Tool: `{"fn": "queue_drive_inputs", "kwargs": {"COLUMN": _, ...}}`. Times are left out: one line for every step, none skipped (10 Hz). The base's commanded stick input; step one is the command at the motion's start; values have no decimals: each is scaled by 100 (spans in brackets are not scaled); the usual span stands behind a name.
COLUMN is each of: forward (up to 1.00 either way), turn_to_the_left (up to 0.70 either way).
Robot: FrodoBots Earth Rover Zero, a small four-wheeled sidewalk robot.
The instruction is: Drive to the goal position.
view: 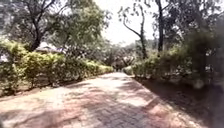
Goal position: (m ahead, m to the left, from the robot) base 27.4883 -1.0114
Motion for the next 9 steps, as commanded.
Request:
{"fn": "queue_drive_inputs", "kwargs": {"forward": 50, "turn_to_the_left": 0}}
{"fn": "queue_drive_inputs", "kwargs": {"forward": 50, "turn_to_the_left": 0}}
{"fn": "queue_drive_inputs", "kwargs": {"forward": 50, "turn_to_the_left": 0}}
{"fn": "queue_drive_inputs", "kwargs": {"forward": 50, "turn_to_the_left": 0}}
{"fn": "queue_drive_inputs", "kwargs": {"forward": 50, "turn_to_the_left": 0}}
{"fn": "queue_drive_inputs", "kwargs": {"forward": 50, "turn_to_the_left": 0}}
{"fn": "queue_drive_inputs", "kwargs": {"forward": 50, "turn_to_the_left": 0}}
{"fn": "queue_drive_inputs", "kwargs": {"forward": 50, "turn_to_the_left": 0}}
{"fn": "queue_drive_inputs", "kwargs": {"forward": 50, "turn_to_the_left": 0}}
